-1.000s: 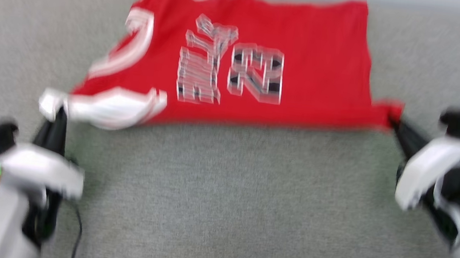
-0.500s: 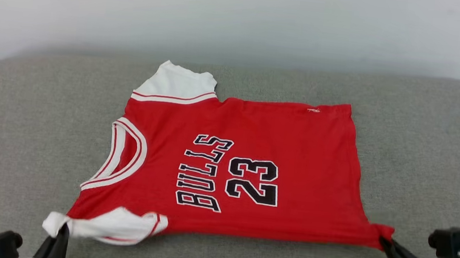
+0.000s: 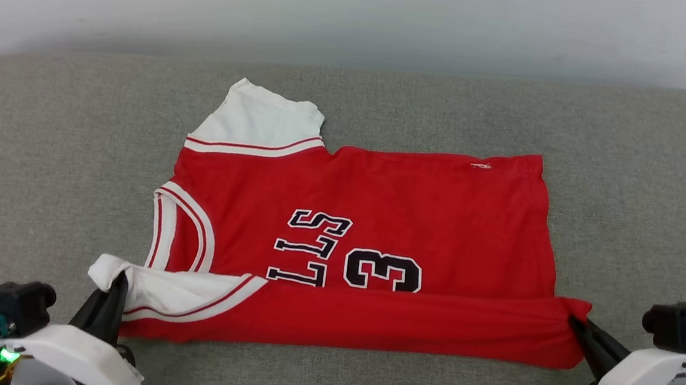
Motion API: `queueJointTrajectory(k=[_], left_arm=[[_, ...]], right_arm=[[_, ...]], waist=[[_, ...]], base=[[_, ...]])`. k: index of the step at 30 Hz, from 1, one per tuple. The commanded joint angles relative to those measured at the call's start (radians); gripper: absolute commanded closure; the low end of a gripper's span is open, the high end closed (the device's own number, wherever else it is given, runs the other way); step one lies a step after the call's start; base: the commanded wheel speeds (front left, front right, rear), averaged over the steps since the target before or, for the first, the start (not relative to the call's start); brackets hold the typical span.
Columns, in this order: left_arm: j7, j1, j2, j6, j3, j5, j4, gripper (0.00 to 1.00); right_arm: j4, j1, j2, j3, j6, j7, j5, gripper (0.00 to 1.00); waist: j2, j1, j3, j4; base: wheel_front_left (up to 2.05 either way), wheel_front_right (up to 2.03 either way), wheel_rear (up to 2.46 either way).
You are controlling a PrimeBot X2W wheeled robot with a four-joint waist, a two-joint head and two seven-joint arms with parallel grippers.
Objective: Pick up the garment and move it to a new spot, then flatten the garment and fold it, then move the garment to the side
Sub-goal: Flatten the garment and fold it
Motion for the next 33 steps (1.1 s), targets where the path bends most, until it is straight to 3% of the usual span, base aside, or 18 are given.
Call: queueJointTrajectory(k=[1,12,13,14,15,16,17,18,26,33], left_arm=[[-0.009,-0.062,-0.004,-0.021,-0.006,0.012,0.041,1.0],[-0.003,-0.244,-0.049,-0.122,-0.054,-0.012,0.263,1.0],[0.003,-0.255,-0.055,-0.132,-0.063,-0.016,0.283,1.0],[0.007,-0.267,-0.059,-0.141,-0.066,-0.02,0.305,0.89],[0.013,-0.277,-0.065,-0.151,-0.072,-0.029,0.329,0.62],[0.018,-0.285,-0.07,-0.161,-0.078,-0.032,0.35,0.38],[0.02,-0.296,-0.075,-0.169,-0.08,-0.036,0.371,0.12],[0.023,-0.303,-0.081,-0.176,-0.084,-0.042,0.389,0.0],[0.004,-0.328,-0.079,-0.215,-0.075,-0.064,0.481,0.0],[0.045,-0.3,-0.019,-0.208,-0.049,-0.086,0.446,0.0]], right_arm=[[0.028,-0.05,-0.004,0.013,-0.001,-0.006,-0.006,1.0],[0.211,-0.221,-0.015,0.088,-0.001,-0.06,0.01,1.0],[0.232,-0.231,-0.016,0.096,-0.001,-0.071,0.009,0.93],[0.249,-0.239,-0.016,0.103,-0.001,-0.084,0.012,0.71],[0.268,-0.249,-0.017,0.11,-0.001,-0.098,0.012,0.53],[0.285,-0.256,-0.019,0.118,-0.001,-0.111,0.009,0.09],[0.3,-0.261,-0.019,0.126,-0.001,-0.123,0.012,0.0],[0.313,-0.265,-0.02,0.135,-0.001,-0.136,0.014,0.0],[0.343,-0.25,-0.026,0.151,-0.001,-0.316,0.019,0.0],[0.281,-0.189,0.002,0.101,-0.001,-0.474,-0.03,0.0]], waist=[[0.0,0.0,0.034,0.0],[0.0,0.0,0.133,0.007],[0.0,0.0,0.139,0.008],[0.0,0.0,0.145,0.009],[0.0,0.0,0.148,0.009],[0.0,0.0,0.15,0.009],[0.0,0.0,0.153,0.009],[0.0,0.0,0.153,0.009],[0.0,0.0,0.103,0.007],[0.0,0.0,0.014,-0.011]], base=[[0.0,0.0,0.0],[0.0,0.0,0.0],[0.0,0.0,0.0],[0.0,0.0,0.0],[0.0,0.0,0.0],[0.0,0.0,0.0],[0.0,0.0,0.0],[0.0,0.0,0.0],[0.0,0.0,0.0],[0.0,0.0,0.0]])
